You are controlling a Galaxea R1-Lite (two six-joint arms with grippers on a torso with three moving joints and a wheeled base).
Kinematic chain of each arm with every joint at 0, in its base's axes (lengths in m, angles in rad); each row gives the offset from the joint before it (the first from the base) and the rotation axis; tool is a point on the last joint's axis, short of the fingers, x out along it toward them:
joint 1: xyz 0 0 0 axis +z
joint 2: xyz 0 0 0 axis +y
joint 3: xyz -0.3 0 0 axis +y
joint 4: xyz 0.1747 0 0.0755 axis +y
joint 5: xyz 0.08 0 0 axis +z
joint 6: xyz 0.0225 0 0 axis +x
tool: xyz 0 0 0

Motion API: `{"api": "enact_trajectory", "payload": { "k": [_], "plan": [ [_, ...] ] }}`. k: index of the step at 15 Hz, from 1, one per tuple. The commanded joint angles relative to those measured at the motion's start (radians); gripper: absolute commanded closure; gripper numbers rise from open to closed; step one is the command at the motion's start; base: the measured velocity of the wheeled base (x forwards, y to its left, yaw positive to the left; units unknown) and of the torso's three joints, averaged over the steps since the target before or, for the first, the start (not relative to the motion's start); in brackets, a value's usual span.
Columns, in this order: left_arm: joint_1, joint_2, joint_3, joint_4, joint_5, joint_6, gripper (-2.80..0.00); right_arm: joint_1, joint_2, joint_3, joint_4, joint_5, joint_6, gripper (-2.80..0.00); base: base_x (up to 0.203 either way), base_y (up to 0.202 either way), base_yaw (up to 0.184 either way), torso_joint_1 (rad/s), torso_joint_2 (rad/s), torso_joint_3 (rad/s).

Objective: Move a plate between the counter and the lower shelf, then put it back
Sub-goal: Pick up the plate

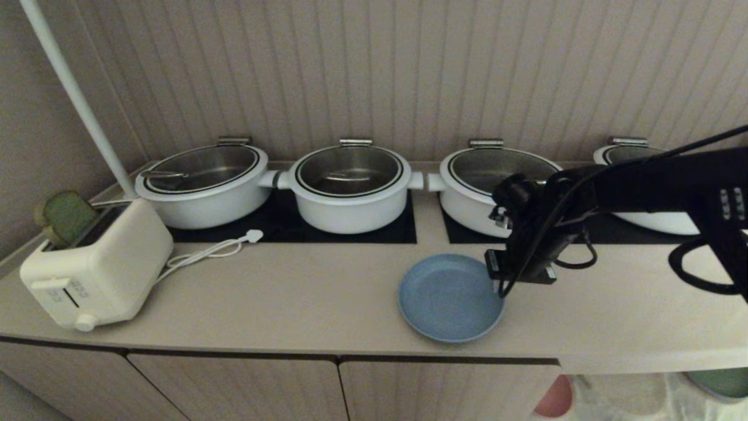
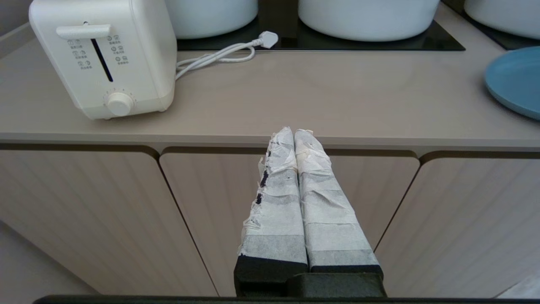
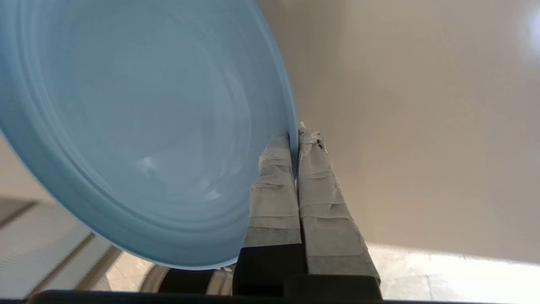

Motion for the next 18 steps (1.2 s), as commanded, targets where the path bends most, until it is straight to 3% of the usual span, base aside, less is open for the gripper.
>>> {"api": "enact_trajectory", "payload": {
  "k": [1, 18],
  "plan": [
    [0.0, 0.0, 0.0, 0.0, 0.0, 0.001, 0.0, -0.003, -0.06, 0.057, -0.001, -0.002, -0.003, 0.0, 0.0, 0.0, 0.0, 0.0, 0.0, 0.0],
    [0.0, 0.0, 0.0, 0.0, 0.0, 0.0, 0.0, -0.014, -0.477, 0.515, -0.082, 0.001, 0.013, 0.0, 0.0, 0.0, 0.0, 0.0, 0.0, 0.0]
  ]
}}
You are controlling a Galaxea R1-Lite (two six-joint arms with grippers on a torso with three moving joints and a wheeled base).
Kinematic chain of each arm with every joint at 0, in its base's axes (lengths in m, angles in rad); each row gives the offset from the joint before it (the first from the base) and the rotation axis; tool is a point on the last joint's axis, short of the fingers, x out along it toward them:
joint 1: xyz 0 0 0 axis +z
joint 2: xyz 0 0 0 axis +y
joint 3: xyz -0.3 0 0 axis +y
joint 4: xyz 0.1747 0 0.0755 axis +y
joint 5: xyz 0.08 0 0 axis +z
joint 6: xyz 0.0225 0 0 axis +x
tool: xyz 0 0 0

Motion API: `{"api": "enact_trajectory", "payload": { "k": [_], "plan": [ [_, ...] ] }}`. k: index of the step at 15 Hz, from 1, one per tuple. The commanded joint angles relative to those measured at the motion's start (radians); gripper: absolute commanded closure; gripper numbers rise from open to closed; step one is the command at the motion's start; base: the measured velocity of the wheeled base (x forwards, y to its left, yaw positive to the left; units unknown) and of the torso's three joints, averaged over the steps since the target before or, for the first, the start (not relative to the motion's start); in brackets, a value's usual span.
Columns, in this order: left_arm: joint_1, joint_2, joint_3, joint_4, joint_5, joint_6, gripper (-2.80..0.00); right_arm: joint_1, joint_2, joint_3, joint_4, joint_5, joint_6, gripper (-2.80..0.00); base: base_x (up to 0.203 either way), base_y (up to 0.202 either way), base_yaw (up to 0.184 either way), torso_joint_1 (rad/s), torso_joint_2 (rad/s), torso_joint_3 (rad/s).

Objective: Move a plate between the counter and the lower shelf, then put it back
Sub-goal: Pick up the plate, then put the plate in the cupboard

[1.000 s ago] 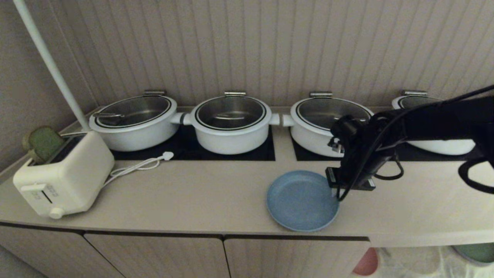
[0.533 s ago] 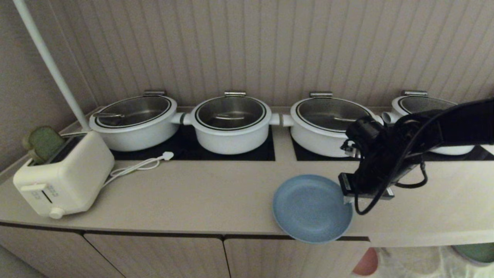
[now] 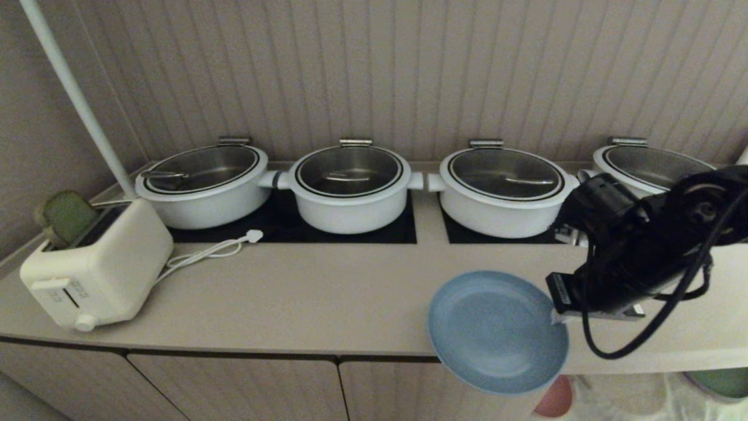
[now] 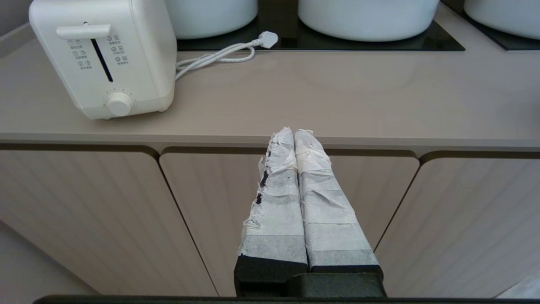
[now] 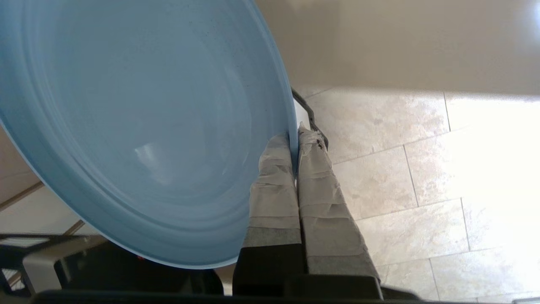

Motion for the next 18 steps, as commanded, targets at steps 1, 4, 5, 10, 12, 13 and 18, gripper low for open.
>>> {"api": "enact_trajectory", "payload": {
  "k": [1, 4, 5, 10, 12, 13, 18],
  "plan": [
    [0.0, 0.0, 0.0, 0.0, 0.0, 0.0, 0.0, 0.0, -0.076, 0.053, 0.004, 0.0, 0.004, 0.0, 0.0, 0.0, 0.0, 0.0, 0.0, 0.0],
    [0.0, 0.0, 0.0, 0.0, 0.0, -0.001, 0.0, -0.002, -0.184, 0.175, 0.002, 0.001, 0.011, 0.0, 0.0, 0.0, 0.0, 0.0, 0.0, 0.0],
    [0.0, 0.0, 0.0, 0.0, 0.0, -0.001, 0.0, -0.006, -0.221, 0.212, 0.001, 0.002, 0.029, 0.0, 0.0, 0.0, 0.0, 0.0, 0.0, 0.0],
    [0.0, 0.0, 0.0, 0.0, 0.0, 0.0, 0.0, -0.007, -0.329, 0.332, -0.09, 0.004, 0.139, 0.0, 0.0, 0.0, 0.0, 0.0, 0.0, 0.0],
    [0.0, 0.0, 0.0, 0.0, 0.0, -0.001, 0.0, -0.006, -0.371, 0.38, -0.092, 0.005, 0.194, 0.0, 0.0, 0.0, 0.0, 0.0, 0.0, 0.0],
    [0.0, 0.0, 0.0, 0.0, 0.0, -0.001, 0.0, -0.007, -0.394, 0.411, -0.093, 0.006, 0.201, 0.0, 0.0, 0.0, 0.0, 0.0, 0.0, 0.0],
    [0.0, 0.0, 0.0, 0.0, 0.0, -0.001, 0.0, 0.0, -0.491, 0.552, -0.161, 0.013, 0.239, 0.0, 0.0, 0.0, 0.0, 0.0, 0.0, 0.0]
  ]
}}
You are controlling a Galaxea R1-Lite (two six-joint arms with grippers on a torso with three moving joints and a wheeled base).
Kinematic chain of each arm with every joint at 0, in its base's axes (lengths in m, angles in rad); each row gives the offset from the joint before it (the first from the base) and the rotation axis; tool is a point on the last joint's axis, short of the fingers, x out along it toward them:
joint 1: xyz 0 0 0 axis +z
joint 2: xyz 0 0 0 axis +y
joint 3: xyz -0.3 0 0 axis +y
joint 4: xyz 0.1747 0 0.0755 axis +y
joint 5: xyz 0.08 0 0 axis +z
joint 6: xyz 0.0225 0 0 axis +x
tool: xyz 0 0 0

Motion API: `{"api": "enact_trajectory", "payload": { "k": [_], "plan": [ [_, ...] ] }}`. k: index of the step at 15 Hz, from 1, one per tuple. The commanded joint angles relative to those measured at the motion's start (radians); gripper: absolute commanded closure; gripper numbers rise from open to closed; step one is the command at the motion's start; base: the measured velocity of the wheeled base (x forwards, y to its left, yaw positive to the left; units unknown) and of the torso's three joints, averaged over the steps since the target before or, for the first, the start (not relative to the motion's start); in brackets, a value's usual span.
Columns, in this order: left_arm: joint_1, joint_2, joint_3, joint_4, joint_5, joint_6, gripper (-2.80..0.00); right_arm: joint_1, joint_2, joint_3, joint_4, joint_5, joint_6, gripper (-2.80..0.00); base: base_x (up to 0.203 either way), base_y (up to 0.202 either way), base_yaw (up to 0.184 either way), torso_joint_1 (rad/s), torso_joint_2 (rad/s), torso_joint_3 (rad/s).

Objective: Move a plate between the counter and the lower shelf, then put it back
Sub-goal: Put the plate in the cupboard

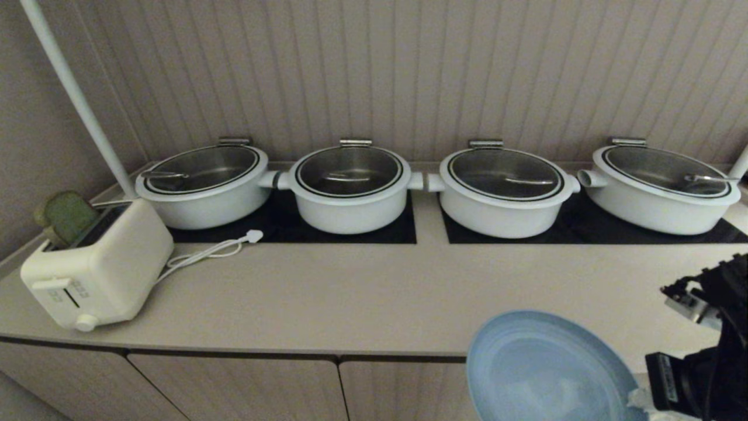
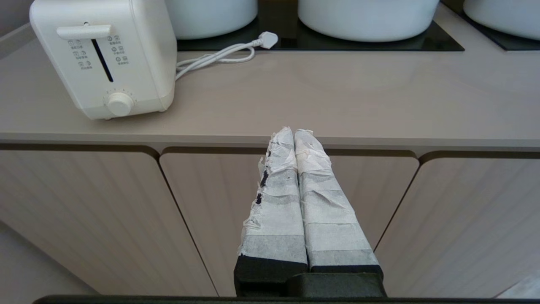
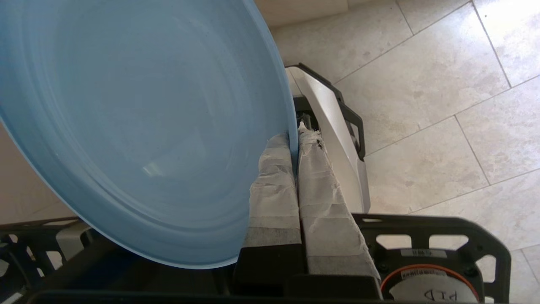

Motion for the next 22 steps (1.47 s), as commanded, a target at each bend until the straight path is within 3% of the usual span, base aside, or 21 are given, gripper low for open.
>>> {"api": "enact_trajectory", "payload": {
  "k": [1, 22],
  "plan": [
    [0.0, 0.0, 0.0, 0.0, 0.001, 0.0, 0.0, 0.002, -0.037, 0.028, 0.002, 0.0, 0.005, 0.0, 0.0, 0.0, 0.0, 0.0, 0.0, 0.0],
    [0.0, 0.0, 0.0, 0.0, 0.001, 0.0, 0.0, 0.0, -0.182, 0.199, 0.001, 0.004, 0.04, 0.0, 0.0, 0.0, 0.0, 0.0, 0.0, 0.0]
  ]
}}
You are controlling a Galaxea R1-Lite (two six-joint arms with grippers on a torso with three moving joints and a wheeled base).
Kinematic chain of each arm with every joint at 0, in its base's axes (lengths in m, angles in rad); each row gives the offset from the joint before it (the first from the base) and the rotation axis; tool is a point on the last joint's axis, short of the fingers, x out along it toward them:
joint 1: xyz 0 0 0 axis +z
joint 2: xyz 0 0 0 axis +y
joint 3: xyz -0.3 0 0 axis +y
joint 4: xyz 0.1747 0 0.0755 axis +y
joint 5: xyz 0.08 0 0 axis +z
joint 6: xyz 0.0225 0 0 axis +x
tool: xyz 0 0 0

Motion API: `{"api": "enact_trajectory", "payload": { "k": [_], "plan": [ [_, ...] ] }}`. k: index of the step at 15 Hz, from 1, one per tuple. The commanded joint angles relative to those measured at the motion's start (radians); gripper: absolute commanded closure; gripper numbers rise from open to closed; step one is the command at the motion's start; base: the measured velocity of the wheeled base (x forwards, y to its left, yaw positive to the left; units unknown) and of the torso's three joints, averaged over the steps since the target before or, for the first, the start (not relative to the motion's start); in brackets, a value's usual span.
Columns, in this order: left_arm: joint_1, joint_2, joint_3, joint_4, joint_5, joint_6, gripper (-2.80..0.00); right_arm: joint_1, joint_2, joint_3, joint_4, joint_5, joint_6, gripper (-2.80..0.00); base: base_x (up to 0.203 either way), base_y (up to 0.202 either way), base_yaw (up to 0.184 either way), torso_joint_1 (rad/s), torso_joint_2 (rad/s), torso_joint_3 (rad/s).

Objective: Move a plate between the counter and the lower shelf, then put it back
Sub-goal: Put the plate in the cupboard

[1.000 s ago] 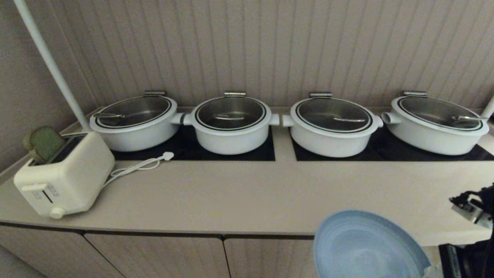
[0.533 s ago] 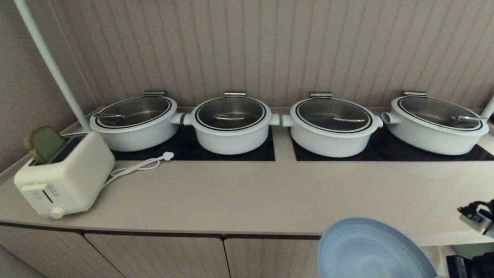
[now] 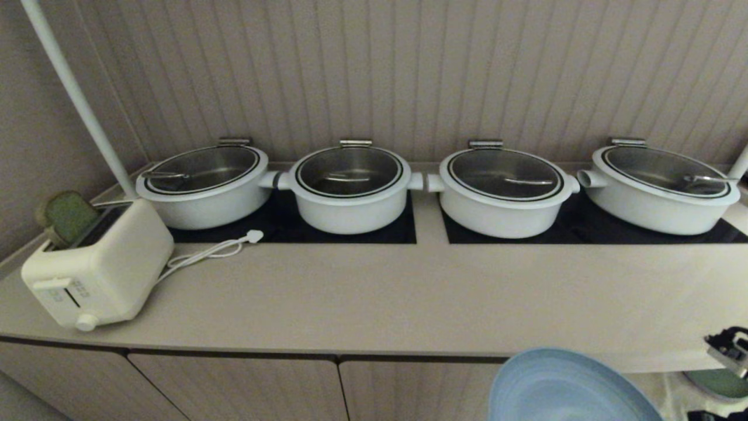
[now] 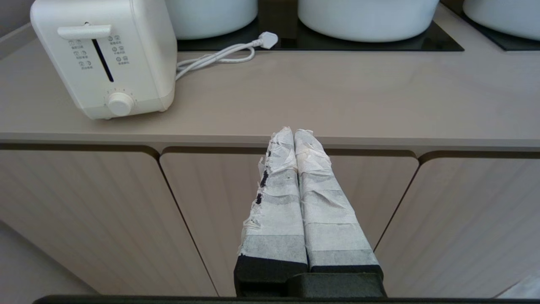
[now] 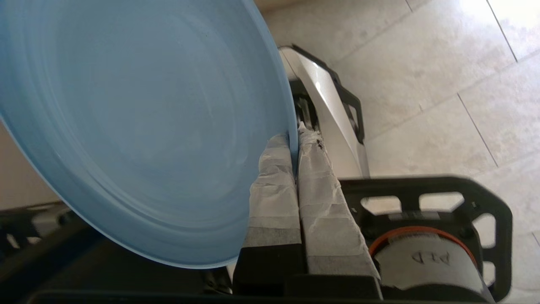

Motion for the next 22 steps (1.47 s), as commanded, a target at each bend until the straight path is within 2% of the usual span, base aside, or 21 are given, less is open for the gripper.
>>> {"api": "enact_trajectory", "payload": {
  "k": [1, 9, 13, 22],
  "plan": [
    [0.0, 0.0, 0.0, 0.0, 0.0, 0.0, 0.0, 0.0, -0.032, 0.032, 0.003, 0.001, 0.003, 0.0, 0.0, 0.0, 0.0, 0.0, 0.0, 0.0],
    [0.0, 0.0, 0.0, 0.0, 0.0, 0.0, 0.0, -0.004, -0.086, 0.086, 0.014, 0.001, 0.032, 0.0, 0.0, 0.0, 0.0, 0.0, 0.0, 0.0],
    [0.0, 0.0, 0.0, 0.0, 0.0, 0.0, 0.0, -0.007, -0.099, 0.093, 0.018, -0.001, 0.104, 0.0, 0.0, 0.0, 0.0, 0.0, 0.0, 0.0],
    [0.0, 0.0, 0.0, 0.0, 0.0, 0.0, 0.0, -0.013, -0.143, 0.121, 0.053, -0.001, 0.118, 0.0, 0.0, 0.0, 0.0, 0.0, 0.0, 0.0]
  ]
}}
